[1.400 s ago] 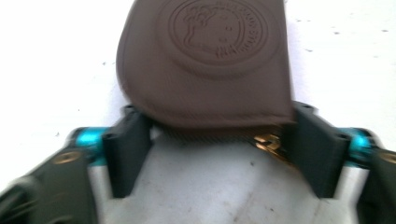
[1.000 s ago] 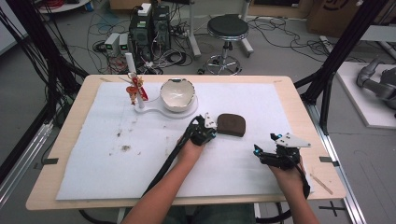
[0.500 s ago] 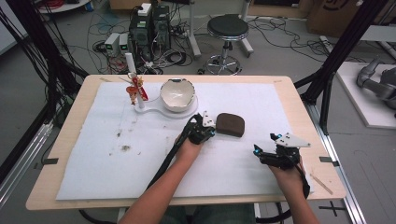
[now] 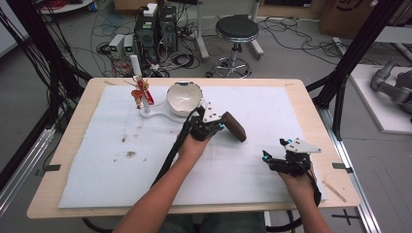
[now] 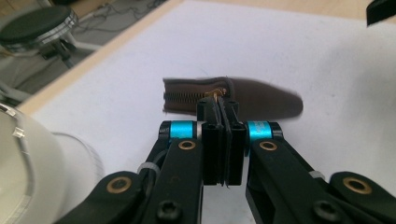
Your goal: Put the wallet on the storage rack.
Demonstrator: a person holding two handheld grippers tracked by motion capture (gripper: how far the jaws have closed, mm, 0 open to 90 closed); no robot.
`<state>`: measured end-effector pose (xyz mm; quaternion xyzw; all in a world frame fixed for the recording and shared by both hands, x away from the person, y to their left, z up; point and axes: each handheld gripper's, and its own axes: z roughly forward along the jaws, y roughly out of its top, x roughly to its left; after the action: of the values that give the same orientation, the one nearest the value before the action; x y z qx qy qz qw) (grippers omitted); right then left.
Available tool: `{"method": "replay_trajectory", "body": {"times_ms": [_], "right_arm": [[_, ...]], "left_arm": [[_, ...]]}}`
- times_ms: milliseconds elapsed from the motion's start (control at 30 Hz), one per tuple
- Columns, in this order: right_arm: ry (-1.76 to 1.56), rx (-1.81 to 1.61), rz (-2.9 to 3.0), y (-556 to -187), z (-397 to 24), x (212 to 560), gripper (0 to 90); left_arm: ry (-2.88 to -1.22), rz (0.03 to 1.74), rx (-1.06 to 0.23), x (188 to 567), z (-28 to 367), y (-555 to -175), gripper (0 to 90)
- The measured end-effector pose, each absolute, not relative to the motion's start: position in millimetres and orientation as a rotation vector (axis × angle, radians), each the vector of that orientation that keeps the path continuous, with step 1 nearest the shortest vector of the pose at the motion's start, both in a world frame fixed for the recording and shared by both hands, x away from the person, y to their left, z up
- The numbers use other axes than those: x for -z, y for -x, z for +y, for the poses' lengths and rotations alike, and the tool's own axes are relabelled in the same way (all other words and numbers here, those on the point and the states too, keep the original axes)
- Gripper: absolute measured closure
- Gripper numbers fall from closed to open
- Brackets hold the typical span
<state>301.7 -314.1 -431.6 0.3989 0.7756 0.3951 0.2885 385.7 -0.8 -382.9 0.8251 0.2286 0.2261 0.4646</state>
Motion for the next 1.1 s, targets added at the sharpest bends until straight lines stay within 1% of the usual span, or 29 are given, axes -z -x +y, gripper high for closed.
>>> {"method": "replay_trajectory", "body": {"times_ms": [267, 733, 1100], "right_arm": [[-1.058, -1.054, 2.075, -302, -312, 432, 21.3], [-1.052, -1.049, 2.083, -304, -309, 432, 21.3], [-1.051, -1.052, 2.087, -304, -309, 432, 21.3]], "left_arm": [[-2.000, 0.556, -0.611, 353, 15, -385, 88.9], [-1.973, 0.553, -0.621, 340, 28, -385, 88.9], [-1.953, 0.570, -0.682, 314, 47, -391, 88.9]]}}
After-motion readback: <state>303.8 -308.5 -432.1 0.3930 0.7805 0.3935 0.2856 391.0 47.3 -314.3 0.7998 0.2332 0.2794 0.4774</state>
